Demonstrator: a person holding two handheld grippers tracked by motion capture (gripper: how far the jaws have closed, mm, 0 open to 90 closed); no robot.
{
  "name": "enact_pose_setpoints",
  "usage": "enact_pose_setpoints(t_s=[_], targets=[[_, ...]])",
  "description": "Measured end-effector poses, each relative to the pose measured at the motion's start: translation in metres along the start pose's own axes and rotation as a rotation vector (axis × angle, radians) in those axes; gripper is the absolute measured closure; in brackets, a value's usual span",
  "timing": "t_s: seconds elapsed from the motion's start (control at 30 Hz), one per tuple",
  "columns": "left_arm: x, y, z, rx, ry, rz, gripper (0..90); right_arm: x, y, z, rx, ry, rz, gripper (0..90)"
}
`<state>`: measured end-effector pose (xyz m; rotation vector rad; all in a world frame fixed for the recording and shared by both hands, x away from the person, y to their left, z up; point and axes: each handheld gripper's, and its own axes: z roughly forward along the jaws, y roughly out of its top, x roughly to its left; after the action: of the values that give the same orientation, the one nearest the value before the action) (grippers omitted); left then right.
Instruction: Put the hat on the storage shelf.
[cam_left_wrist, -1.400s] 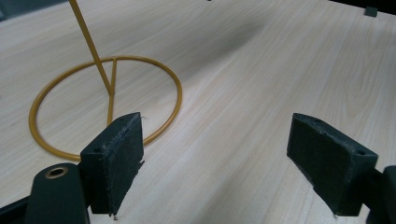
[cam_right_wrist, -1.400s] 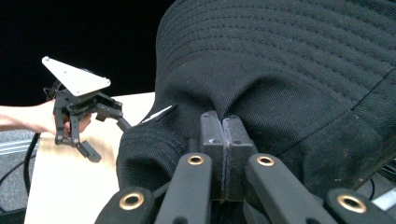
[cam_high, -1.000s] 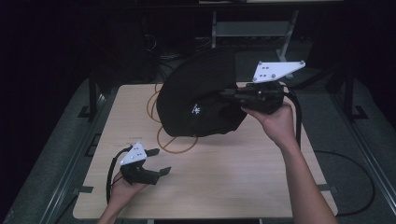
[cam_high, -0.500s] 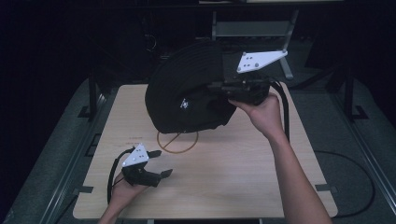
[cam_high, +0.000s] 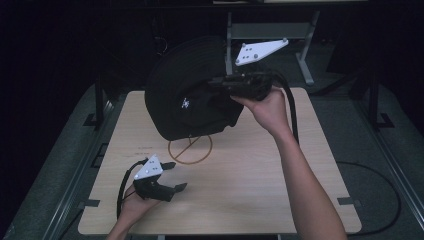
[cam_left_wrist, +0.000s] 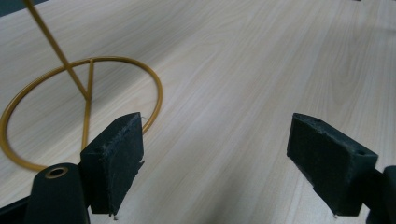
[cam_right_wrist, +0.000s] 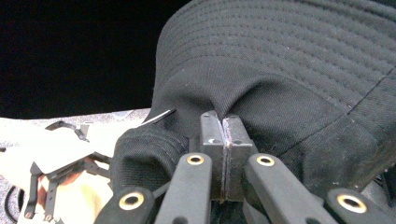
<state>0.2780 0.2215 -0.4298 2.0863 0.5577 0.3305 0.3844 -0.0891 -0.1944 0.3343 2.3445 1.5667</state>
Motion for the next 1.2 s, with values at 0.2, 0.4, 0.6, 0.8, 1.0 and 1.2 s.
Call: enact_pose_setpoints(t_s=[0.2, 0.4, 0.6, 0.8, 1.0, 1.2], targets=[[-0.001, 0.000, 0.000, -0.004, -0.005, -0.007, 18.1, -0.007, 0.003, 0.012, -0.012, 0.005, 0.018, 89.6], [0.001, -0.001, -0.001, -0.006, -0.008, -0.016, 18.1, -0.016, 0.006, 0.022, -0.017, 0.012, 0.039, 89.6], [0.001, 0.000, 0.000, -0.018, -0.010, -0.020, 18.1, -0.024, 0.010, 0.032, -0.007, 0.008, 0.049, 89.5], [-0.002, 0.001, 0.001, -0.028, -0.018, -0.006, 19.0, -0.029, 0.014, 0.044, 0.001, 0.007, 0.065, 89.5], [-0.001, 0.003, 0.003, -0.048, -0.031, -0.001, 19.6, -0.034, 0.018, 0.059, 0.019, 0.009, 0.085, 89.5], [-0.002, 0.004, 0.004, -0.041, -0.039, 0.013, 19.5, -0.039, 0.019, 0.072, 0.024, 0.014, 0.092, 89.5]])
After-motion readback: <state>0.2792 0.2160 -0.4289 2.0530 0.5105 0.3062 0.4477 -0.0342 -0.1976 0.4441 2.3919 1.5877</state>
